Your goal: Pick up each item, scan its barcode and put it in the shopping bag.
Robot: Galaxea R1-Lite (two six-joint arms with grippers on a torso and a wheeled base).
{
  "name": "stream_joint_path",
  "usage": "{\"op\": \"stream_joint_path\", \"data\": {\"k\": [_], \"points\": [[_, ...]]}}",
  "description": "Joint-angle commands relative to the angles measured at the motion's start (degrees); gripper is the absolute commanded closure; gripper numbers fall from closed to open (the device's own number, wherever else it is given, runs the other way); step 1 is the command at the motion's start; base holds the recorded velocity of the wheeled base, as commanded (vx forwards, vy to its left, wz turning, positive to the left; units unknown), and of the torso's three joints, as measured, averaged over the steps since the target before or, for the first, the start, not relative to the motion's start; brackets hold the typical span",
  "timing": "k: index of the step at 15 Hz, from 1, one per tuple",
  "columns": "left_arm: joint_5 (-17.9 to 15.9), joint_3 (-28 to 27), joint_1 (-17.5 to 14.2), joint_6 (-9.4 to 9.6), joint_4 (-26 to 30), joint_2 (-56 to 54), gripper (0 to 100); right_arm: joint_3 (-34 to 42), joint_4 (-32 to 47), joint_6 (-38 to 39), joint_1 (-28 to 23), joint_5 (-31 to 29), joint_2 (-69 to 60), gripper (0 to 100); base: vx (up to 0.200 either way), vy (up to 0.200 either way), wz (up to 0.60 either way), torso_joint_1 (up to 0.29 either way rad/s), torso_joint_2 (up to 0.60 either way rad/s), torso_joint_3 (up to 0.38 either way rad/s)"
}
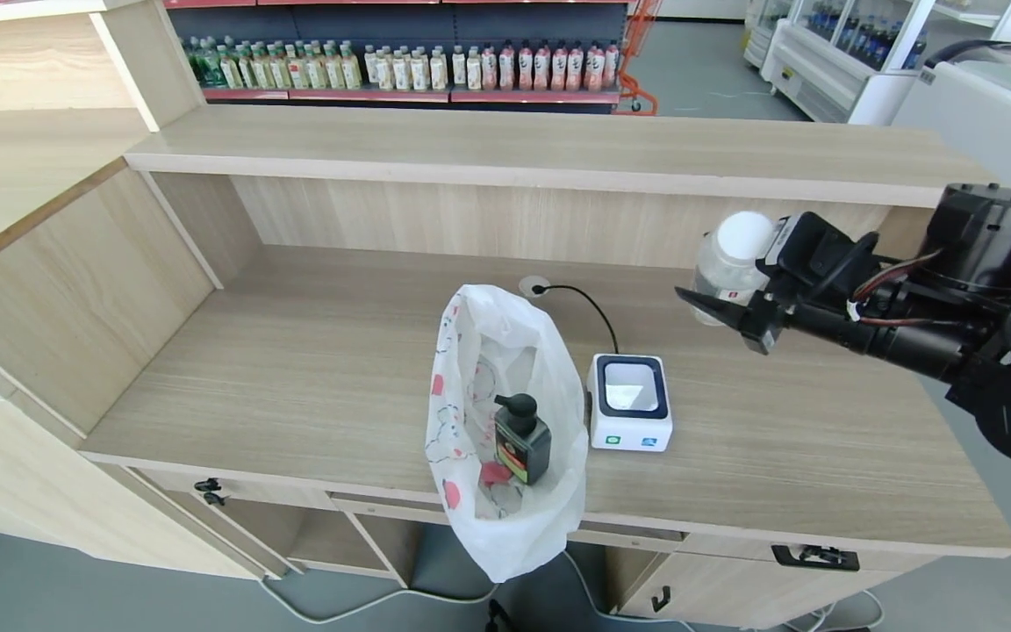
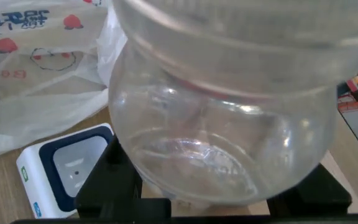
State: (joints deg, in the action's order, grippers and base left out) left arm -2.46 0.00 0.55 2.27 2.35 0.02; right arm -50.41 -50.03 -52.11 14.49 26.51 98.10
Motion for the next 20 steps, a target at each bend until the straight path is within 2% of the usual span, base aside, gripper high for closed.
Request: {"op": "stream_joint_path", "data": {"k": [1, 3, 6, 10, 20], "points": [[0.0, 0.0, 0.0, 0.02, 0.0, 0.0, 0, 1.1, -0.1, 0.1, -0.1, 0.9, 1.0, 100, 0.0, 0.0, 0.0, 0.0, 0.0, 0.0], [0.0, 0.0, 0.0, 0.02, 0.0, 0.0, 0, 3.5, -0.2, 0.2, -0.1, 3.5, 1.7, 100, 0.0, 0.0, 0.0, 0.0, 0.0, 0.0], [0.0, 0.0, 0.0, 0.02, 0.0, 0.0, 0, 6.0, -0.5, -1.1, -0.1, 3.8, 2.3, 100, 0.0, 0.0, 0.0, 0.0, 0.0, 0.0], [0.0, 0.0, 0.0, 0.02, 0.0, 0.0, 0, 7.0, -8.9, -2.3, -0.1, 5.5, 6.4, 100, 0.0, 0.0, 0.0, 0.0, 0.0, 0.0], [0.0, 0.0, 0.0, 0.02, 0.0, 0.0, 0, 7.7, -9.7, -6.6, 0.2, 7.7, 8.0, 100, 0.0, 0.0, 0.0, 0.0, 0.0, 0.0]]}}
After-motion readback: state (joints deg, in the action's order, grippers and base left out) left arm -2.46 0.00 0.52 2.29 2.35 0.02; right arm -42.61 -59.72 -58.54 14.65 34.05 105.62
